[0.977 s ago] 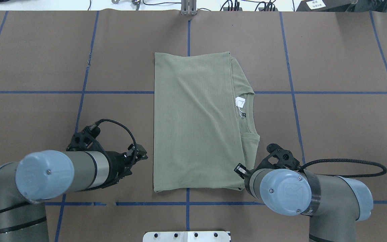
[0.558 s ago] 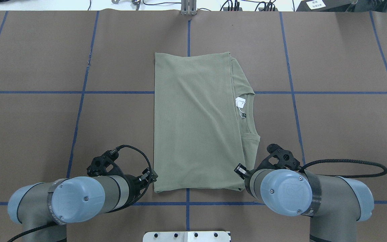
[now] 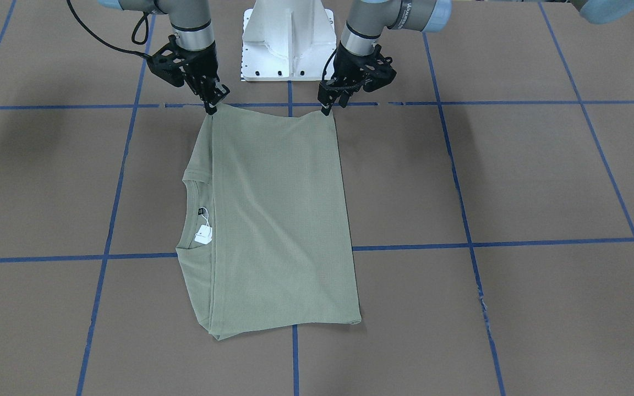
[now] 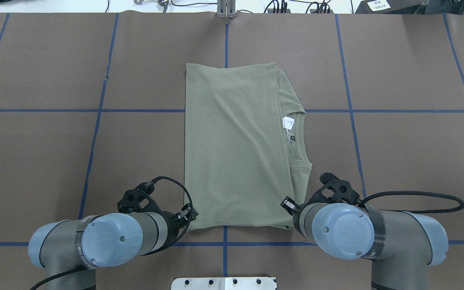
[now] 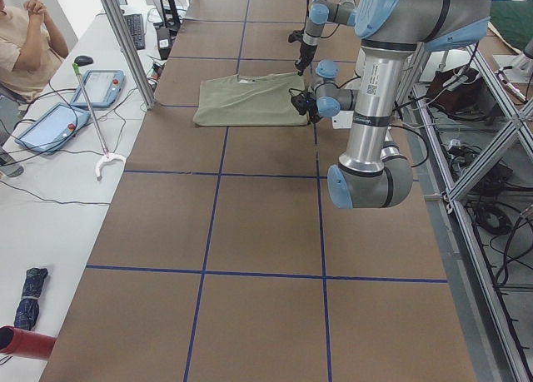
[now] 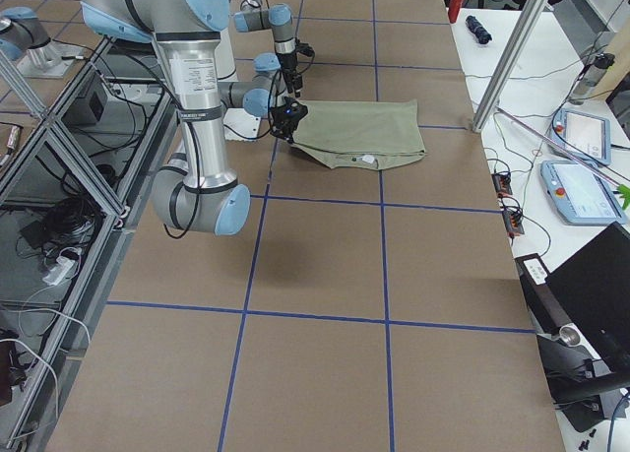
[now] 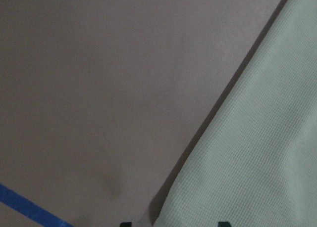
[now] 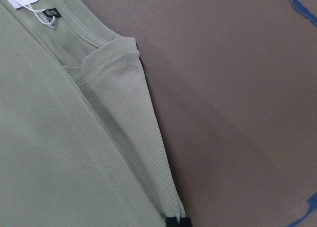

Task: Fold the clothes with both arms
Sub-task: 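Grasp the shirt's near edge with both grippers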

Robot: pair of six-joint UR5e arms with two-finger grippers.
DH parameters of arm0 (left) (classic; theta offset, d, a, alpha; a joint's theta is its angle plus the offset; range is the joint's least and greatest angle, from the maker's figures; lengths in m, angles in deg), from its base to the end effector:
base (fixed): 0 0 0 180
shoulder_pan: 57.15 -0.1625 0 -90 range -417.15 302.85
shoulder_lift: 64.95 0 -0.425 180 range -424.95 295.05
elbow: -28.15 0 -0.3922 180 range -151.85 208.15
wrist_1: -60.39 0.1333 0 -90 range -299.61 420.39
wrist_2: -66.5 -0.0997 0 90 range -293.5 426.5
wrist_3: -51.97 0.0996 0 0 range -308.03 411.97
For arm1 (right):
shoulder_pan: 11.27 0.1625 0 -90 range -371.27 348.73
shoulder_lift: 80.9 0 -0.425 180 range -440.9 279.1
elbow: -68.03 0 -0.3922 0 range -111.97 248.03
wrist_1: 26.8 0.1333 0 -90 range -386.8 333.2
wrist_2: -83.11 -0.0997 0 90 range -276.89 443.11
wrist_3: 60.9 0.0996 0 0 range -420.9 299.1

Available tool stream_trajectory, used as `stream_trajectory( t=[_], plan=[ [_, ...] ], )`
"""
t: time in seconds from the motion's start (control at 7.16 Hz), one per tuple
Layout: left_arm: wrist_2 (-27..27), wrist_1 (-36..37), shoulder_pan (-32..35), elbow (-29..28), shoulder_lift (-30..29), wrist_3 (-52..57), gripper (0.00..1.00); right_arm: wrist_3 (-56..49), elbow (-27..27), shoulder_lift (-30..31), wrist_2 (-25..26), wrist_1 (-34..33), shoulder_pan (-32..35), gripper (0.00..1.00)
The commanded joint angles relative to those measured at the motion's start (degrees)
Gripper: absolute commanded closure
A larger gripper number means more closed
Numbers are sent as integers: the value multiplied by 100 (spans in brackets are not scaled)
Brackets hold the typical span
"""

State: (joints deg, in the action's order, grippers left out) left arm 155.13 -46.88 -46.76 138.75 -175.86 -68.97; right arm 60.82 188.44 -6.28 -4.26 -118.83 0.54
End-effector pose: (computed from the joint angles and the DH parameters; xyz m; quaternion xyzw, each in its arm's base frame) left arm 0.5482 -0.2385 0.2659 -0.0773 0.4847 -0.3130 0.8131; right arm -0.4876 -0.2428 0.2941 -0.0434 -0.3706 0.3519 0.8584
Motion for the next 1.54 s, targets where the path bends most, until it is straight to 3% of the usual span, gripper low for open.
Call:
stream_trajectory(
  t=[0.0, 0.42, 0.56, 0.84, 0.98, 1.4],
  plan=[
    [6, -22, -1, -170, -36, 44, 37, 0, 0, 0, 0, -8, -3, 100],
    [6, -5, -71, -232, -80, 44, 53, 0, 0, 0, 9, 1, -3, 100],
    [15, -5, -72, -232, -97, 44, 69, 0, 0, 0, 0, 1, -3, 100],
    [15, -5, -72, -223, -115, 44, 85, 0, 9, 0, 0, 1, 6, 100],
    [15, 4, -72, -223, -150, 44, 100, 0, 9, 0, 0, 1, -3, 100],
    [32, 21, -45, 4, -72, 53, 100, 0, 26, -26, 9, 1, -64, 100]
  ],
)
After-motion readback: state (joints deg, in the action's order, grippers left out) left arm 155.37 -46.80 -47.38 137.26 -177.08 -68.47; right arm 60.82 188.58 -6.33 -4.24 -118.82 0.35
